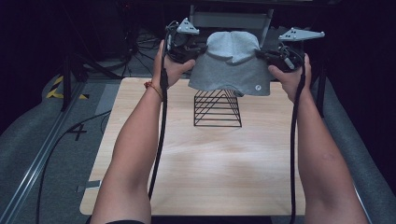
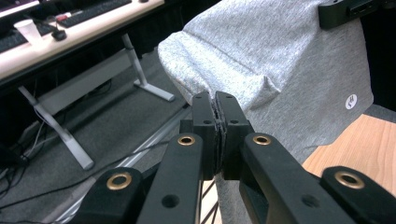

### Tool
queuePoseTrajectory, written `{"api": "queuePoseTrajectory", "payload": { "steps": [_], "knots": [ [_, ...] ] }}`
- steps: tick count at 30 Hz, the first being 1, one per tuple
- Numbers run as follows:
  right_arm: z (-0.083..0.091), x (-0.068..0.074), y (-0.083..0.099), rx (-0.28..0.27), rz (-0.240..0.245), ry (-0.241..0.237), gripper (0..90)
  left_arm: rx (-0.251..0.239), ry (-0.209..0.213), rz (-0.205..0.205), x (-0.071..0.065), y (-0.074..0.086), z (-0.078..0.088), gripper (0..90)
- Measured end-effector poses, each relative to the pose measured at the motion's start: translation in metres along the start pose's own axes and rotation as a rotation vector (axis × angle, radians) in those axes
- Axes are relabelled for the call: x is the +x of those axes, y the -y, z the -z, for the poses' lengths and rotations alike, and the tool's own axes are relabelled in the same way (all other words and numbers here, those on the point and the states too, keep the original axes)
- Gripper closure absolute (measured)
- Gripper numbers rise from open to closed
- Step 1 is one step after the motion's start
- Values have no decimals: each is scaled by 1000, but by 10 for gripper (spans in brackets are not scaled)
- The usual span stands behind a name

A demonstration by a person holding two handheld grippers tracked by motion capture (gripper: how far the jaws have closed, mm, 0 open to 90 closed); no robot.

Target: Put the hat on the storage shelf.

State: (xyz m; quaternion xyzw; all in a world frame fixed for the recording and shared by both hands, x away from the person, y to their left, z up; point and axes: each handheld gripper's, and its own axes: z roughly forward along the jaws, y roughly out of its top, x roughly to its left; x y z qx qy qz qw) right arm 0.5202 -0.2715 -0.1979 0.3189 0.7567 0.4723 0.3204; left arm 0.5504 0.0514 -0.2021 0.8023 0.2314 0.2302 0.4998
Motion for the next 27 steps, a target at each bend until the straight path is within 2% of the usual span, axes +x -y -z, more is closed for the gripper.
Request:
{"api": "queuePoseTrajectory", "payload": {
  "steps": [6,9,11,13,16,18,20,24,27],
  "knots": [
    [-9,-2,4,10,-7,-15,856,9,7,17,6,10,-6,880],
    [-12,-2,6,11,-5,-15,856,29,-13,22,11,16,-9,880],
    [-14,-2,6,16,-3,-10,856,26,-26,20,12,17,-10,880],
    [-17,-1,4,15,2,-4,856,22,-30,36,15,17,-11,880],
    [-20,-2,1,13,3,-5,856,28,-41,26,17,15,-12,880],
    [-23,-4,0,12,-2,0,856,5,-38,44,19,14,-12,880],
    [-24,-5,-2,8,-5,2,856,13,-51,39,20,13,-14,880],
    [-31,-6,-3,14,-5,6,856,25,-43,36,21,14,-21,880],
    [-36,-7,1,24,-15,-2,856,28,-27,50,19,17,-26,880]
  ]
}}
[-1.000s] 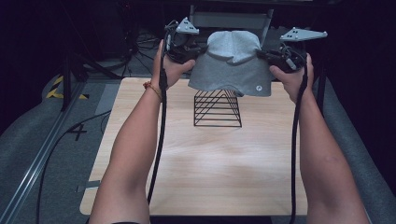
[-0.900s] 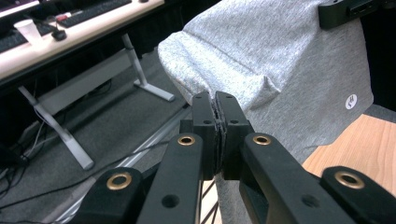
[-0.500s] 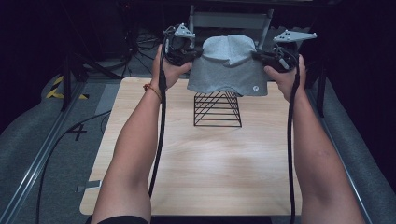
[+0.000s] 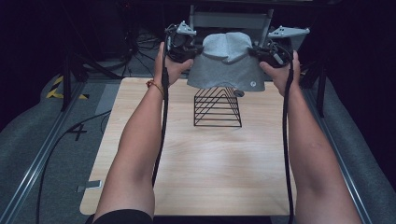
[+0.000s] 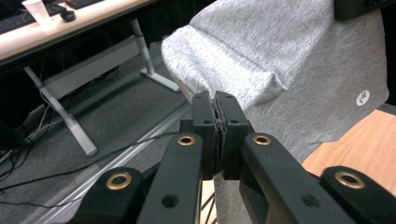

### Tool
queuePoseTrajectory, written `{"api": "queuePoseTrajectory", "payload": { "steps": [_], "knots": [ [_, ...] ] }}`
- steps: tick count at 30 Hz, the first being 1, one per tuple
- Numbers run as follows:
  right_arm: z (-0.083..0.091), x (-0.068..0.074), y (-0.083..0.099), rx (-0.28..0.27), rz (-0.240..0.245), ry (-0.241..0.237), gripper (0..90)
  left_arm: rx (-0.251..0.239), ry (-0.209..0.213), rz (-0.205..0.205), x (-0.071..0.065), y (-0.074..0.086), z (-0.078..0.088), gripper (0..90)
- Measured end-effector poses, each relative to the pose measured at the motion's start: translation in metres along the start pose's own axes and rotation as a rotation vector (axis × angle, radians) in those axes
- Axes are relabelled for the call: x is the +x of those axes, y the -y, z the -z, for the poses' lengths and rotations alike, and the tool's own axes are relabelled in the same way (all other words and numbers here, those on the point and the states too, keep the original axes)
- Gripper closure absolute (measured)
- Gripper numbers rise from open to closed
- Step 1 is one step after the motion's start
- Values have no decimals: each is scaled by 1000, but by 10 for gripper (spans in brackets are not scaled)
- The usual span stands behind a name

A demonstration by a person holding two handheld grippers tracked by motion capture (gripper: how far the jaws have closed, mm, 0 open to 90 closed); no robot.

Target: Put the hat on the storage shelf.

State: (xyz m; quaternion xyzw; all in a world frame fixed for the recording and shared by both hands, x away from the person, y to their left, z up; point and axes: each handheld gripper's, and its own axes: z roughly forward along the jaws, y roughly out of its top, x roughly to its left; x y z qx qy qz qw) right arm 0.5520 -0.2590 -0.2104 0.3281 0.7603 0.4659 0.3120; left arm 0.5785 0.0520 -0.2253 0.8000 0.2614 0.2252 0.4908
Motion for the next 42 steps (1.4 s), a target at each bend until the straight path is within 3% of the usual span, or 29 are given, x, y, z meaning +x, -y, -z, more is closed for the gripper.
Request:
{"api": "queuePoseTrajectory", "payload": {
  "steps": [10,25,32,35,42],
  "knots": [
    [6,4,11,-6,-5,-26,855,-16,27,21,-4,15,6,879],
    [29,15,14,-58,16,-59,855,-109,74,7,-13,22,45,880],
    [33,21,18,-51,30,-68,856,-96,95,2,-19,33,46,879],
    [33,22,22,-48,30,-71,855,-113,107,16,-20,36,46,879],
    [35,22,28,-39,42,-72,855,-62,89,-27,-22,43,43,878]
  ]
}}
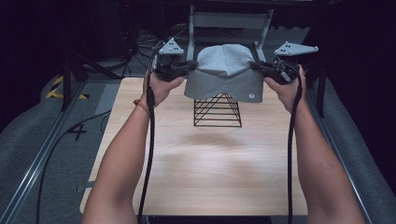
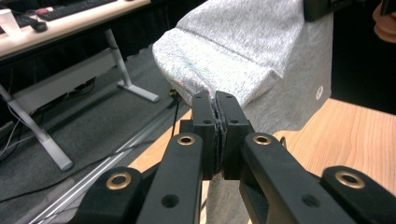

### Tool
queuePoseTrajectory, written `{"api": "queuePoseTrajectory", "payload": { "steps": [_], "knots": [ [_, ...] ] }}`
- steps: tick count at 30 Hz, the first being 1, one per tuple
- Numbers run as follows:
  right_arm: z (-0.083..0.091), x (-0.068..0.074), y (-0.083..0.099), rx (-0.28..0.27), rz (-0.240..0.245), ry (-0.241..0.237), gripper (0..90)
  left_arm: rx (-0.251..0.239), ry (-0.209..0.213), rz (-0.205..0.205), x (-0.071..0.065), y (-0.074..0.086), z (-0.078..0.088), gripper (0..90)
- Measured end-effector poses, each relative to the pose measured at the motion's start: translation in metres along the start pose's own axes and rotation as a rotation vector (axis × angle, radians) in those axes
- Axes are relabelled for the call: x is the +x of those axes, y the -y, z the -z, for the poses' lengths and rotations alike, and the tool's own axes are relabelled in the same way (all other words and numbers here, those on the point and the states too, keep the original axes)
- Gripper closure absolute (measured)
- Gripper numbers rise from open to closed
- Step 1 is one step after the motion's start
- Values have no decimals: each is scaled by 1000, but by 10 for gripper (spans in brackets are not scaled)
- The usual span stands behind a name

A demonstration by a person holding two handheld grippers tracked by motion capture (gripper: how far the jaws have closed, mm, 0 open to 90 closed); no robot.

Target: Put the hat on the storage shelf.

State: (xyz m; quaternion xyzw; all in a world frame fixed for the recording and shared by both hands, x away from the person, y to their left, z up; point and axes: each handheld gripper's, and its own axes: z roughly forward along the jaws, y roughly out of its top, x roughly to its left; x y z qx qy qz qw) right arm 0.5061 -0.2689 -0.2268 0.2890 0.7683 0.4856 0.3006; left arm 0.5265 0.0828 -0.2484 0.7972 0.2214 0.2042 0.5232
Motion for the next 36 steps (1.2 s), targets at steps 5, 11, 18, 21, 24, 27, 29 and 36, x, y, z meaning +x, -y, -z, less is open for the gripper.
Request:
{"api": "queuePoseTrajectory", "payload": {
  "steps": [5,11,18,21,24,27,29,36],
  "knots": [
    [-8,3,11,26,3,-12,853,38,18,8,-3,18,-15,875],
    [-21,8,30,51,-7,-36,852,57,33,33,-3,36,-30,875],
    [-29,4,59,55,-70,-70,850,28,38,65,-1,57,-35,876],
    [-26,3,67,47,-88,-81,851,-19,72,78,-2,62,-29,877],
    [-19,5,72,26,-80,-97,851,-53,95,67,-7,65,-22,877],
    [-11,6,75,13,-78,-105,850,-77,113,65,-11,67,-15,877],
    [-7,6,77,5,-74,-109,850,-73,115,47,-16,69,-11,877],
    [-9,13,93,29,-67,-113,847,2,74,17,-24,80,-21,876]
  ]
}}
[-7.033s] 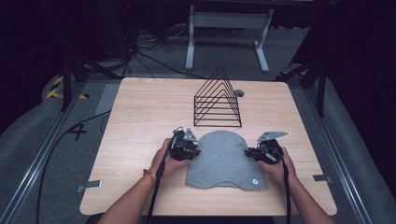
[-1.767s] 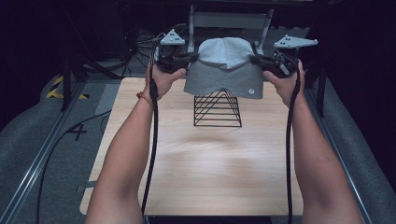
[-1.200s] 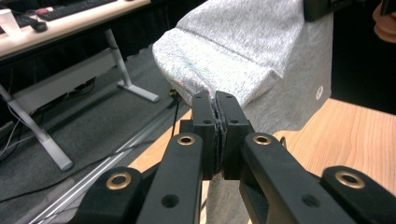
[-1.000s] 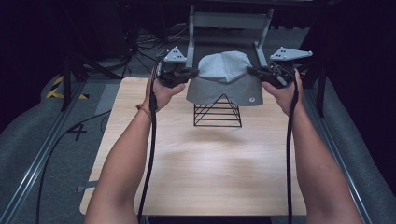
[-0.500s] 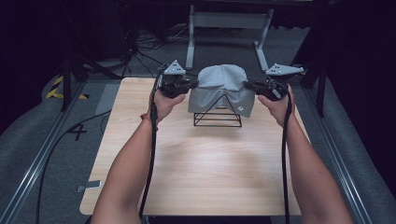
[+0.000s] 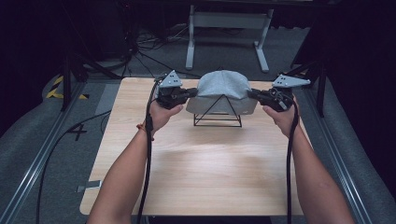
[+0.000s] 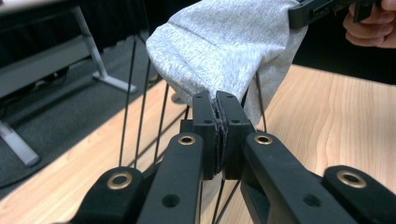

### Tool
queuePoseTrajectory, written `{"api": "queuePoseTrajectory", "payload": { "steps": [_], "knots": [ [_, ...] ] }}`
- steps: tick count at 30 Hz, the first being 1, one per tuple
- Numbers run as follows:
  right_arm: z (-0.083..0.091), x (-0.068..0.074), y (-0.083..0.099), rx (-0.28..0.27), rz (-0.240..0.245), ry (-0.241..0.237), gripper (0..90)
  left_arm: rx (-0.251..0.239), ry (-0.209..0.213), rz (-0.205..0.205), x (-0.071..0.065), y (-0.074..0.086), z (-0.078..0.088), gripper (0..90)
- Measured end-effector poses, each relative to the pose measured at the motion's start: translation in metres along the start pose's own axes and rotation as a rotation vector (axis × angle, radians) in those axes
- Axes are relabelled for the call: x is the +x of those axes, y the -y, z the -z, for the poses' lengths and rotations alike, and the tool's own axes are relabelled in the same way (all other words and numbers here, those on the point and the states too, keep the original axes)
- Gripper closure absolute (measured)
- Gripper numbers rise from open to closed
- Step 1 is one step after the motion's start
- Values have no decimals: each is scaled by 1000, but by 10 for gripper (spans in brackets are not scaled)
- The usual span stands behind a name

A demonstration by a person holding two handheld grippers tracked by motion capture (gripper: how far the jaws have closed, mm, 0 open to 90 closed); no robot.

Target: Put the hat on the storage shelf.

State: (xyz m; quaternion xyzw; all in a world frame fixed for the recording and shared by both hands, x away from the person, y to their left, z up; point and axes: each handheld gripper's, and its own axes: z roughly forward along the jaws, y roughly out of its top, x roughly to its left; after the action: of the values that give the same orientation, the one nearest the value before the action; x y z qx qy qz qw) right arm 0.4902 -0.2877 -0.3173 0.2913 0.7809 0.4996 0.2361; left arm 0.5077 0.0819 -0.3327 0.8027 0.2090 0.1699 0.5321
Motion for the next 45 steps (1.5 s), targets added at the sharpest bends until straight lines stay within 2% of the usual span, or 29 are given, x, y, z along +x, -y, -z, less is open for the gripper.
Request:
{"api": "queuePoseTrajectory", "payload": {
  "steps": [6,10,11,12,17,21,23,24,25,26,27,29,30,32,33,34,35,37,38,39,40,41,43,45],
  "knots": [
    [-14,2,6,22,-2,-2,847,18,-19,20,9,8,-12,876],
    [-22,1,8,40,-1,9,848,17,-39,58,18,14,-17,876],
    [-24,1,9,47,-3,16,847,24,-32,69,19,17,-20,877],
    [-26,-1,11,55,-10,17,848,23,-20,73,19,20,-21,876],
    [-30,-2,26,63,-23,-5,850,52,-1,20,8,31,-29,877],
    [-31,-1,38,67,-46,-16,851,48,10,25,3,38,-31,876],
    [-30,1,40,53,-43,-14,851,5,2,41,2,38,-28,874],
    [-28,2,40,36,-48,-21,850,-21,-9,64,3,38,-26,835],
    [-27,2,39,14,-54,-24,845,-35,0,90,4,38,-25,750],
    [-24,2,38,-2,-57,-24,834,-35,25,85,5,39,-25,690],
    [-23,1,36,-7,-58,-22,808,-22,36,85,4,39,-26,628],
    [-21,0,36,-19,-69,-22,761,32,20,68,2,42,-30,540],
    [-20,0,36,-19,-72,-27,744,50,25,68,2,44,-32,500],
    [-19,-2,38,-11,-68,-38,687,74,11,87,3,48,-37,479],
    [-20,-3,39,-4,-80,-55,630,87,21,96,4,49,-40,456],
    [-21,-3,41,11,-93,-73,579,102,20,94,4,51,-43,468],
    [-23,-3,43,34,-87,-68,553,128,10,93,4,52,-46,474],
    [-28,-3,49,77,-86,-73,522,149,23,94,4,55,-51,504],
    [-30,-3,51,89,-89,-81,515,173,13,76,6,56,-54,517],
    [-34,-4,55,114,-93,-87,511,185,18,87,5,58,-56,563],
    [-36,-4,57,134,-97,-88,534,193,23,80,7,60,-58,625],
    [-38,-4,59,137,-89,-82,590,201,24,81,7,60,-60,650],
    [-40,-4,61,139,-81,-78,704,223,19,54,8,61,-62,752],
    [-43,-2,62,149,-64,-69,779,236,14,38,7,60,-64,810]
  ]
}}
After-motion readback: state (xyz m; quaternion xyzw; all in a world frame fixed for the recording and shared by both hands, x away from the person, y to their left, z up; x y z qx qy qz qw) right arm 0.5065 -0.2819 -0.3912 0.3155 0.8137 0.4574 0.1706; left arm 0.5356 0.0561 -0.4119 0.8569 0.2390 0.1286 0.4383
